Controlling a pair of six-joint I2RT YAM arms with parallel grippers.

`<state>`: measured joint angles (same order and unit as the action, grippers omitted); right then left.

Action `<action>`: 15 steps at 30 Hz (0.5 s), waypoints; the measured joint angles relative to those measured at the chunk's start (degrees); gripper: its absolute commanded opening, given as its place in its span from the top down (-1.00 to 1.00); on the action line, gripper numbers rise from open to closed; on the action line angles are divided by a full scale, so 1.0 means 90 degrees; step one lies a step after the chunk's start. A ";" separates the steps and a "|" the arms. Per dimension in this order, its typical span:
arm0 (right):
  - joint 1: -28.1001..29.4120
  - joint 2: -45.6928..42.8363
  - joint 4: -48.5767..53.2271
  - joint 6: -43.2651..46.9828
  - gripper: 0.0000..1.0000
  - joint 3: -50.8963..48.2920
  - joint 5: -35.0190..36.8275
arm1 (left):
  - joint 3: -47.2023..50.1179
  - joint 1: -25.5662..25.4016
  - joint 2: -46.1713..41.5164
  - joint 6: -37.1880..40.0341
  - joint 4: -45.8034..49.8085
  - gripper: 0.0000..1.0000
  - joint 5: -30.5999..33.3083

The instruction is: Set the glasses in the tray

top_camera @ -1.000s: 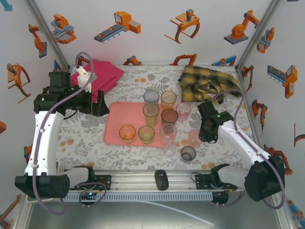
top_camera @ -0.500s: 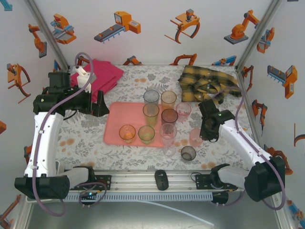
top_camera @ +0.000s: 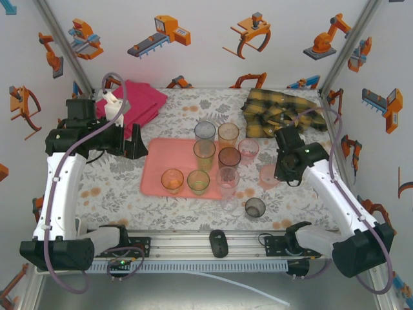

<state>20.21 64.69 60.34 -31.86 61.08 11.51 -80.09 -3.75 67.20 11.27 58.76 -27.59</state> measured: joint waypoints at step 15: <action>-0.0017 0.0073 0.0758 0.0398 1.00 0.1542 -0.0005 | 0.0046 0.0000 -0.0007 0.0002 -0.0002 -0.99 0.0129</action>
<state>20.05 65.34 67.16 -28.27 74.96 11.46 -79.68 -3.75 67.13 11.29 58.74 -26.44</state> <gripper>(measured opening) 0.011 0.996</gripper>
